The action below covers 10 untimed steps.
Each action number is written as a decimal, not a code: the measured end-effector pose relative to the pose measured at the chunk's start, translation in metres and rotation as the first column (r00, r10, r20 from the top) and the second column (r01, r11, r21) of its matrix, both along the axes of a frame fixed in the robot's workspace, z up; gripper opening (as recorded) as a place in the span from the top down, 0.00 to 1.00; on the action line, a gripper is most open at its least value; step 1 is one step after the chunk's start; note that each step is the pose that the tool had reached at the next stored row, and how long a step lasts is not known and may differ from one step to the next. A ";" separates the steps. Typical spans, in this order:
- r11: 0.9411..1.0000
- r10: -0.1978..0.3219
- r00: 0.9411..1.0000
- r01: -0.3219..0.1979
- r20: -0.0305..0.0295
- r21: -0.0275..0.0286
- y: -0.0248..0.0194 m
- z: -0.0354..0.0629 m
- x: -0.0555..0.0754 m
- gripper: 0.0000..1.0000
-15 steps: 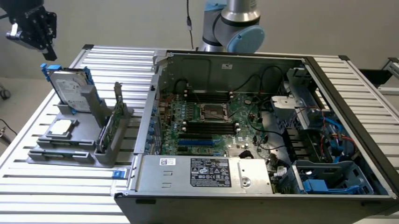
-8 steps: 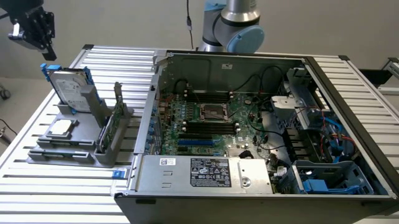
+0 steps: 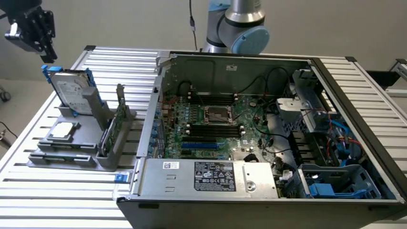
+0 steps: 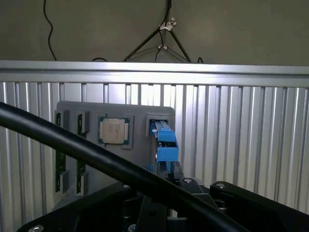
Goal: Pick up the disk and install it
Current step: 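Pick up the disk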
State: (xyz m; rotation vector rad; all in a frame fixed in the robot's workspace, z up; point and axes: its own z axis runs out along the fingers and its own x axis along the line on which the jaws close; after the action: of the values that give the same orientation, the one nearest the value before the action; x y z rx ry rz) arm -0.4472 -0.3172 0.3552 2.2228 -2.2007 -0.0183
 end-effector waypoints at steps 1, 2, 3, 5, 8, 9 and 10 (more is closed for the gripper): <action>1.000 0.000 1.000 0.000 0.000 0.000 0.0000 -0.0006 0.000 0.76; 1.000 0.000 1.000 0.000 0.000 0.000 0.0000 -0.0014 0.000 0.70; 1.000 0.000 1.000 0.000 0.000 0.000 0.0000 -0.0024 0.000 0.64; 1.000 0.000 1.000 0.000 0.000 0.000 0.0000 -0.0048 0.000 0.58; 1.000 0.000 1.000 0.000 0.002 0.000 0.0000 -0.0103 0.000 0.52; 1.000 0.000 1.000 0.000 0.003 0.000 0.0000 -0.0121 0.000 0.52; 1.000 0.000 1.000 0.000 0.003 0.000 0.0000 -0.0139 -0.001 0.52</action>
State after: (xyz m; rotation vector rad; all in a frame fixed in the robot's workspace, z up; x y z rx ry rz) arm -0.4477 -0.3172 0.3412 2.2246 -2.2025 -0.0144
